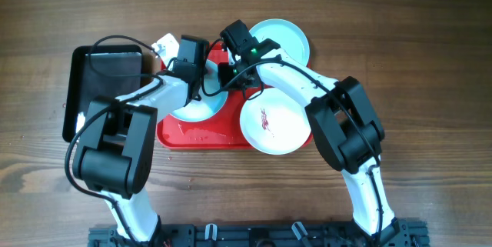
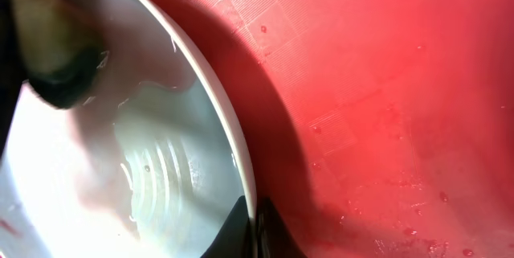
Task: Clean dirty plates on tray and stack at the side
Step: 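Scrub the top-left plate with the sponge while the right gripper holds it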
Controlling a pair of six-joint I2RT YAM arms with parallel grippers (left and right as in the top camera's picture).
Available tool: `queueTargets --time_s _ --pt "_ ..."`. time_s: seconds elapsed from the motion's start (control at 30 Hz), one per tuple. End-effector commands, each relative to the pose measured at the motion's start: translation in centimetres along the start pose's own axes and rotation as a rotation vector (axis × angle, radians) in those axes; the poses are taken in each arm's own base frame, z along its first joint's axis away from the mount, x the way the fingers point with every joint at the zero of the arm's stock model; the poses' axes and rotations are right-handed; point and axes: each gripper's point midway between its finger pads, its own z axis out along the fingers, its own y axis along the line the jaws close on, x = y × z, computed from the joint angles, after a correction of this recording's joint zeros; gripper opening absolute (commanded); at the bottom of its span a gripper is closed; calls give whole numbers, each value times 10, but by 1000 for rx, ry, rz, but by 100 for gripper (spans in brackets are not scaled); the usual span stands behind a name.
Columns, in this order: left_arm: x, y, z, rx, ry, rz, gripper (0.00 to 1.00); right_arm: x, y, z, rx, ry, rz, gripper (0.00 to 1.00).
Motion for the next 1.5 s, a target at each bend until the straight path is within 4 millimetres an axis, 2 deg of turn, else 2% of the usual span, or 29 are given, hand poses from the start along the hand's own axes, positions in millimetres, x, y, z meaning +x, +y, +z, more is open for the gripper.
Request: queueTargets --time_s 0.0,0.07,0.13,0.2,0.3,0.4,0.43,0.57,0.67,0.73,0.9,1.0,1.1,1.17,1.27,1.4,1.47 --pt "11 61 3 -223 18 65 4 28 -12 20 25 92 -14 4" --pt "41 48 -5 -115 202 162 4 27 -10 20 18 93 -15 4" --pt "57 40 -19 -34 323 210 4 27 -10 20 15 93 -15 4" --pt "72 35 -42 70 465 257 4 27 -10 19 -5 100 -9 4" --pt "68 37 -71 175 561 249 4 25 -9 16 -49 112 -11 4" --pt "54 40 -95 301 612 225 4 26 -9 15 -73 124 -5 4" --pt "45 48 -96 298 596 221 4 26 -8 15 -77 126 -7 4" --pt "25 77 -81 152 495 291 4 26 -8 15 -78 126 -27 4" --pt "32 75 -78 135 487 389 4 26 -8 15 -78 125 -30 4" --pt "45 68 -70 143 511 435 4 26 -8 15 -79 124 -31 4" --pt "77 44 -31 179 519 485 4 26 -8 15 -78 125 -30 4" --pt "73 26 -8 239 450 472 4 29 -8 15 -75 134 -30 4" --pt "73 -1 2 362 409 453 4 35 -1 18 -72 144 -48 4" --pt "75 -7 7 376 393 449 4 38 1 19 -64 145 -59 4" --pt "64 -9 23 329 329 340 4 40 4 20 -64 148 -64 4" --pt "22 -5 38 201 151 60 4 42 1 23 -62 150 -59 4" --pt "12 7 40 128 103 -28 4 43 1 24 -62 150 -56 4"
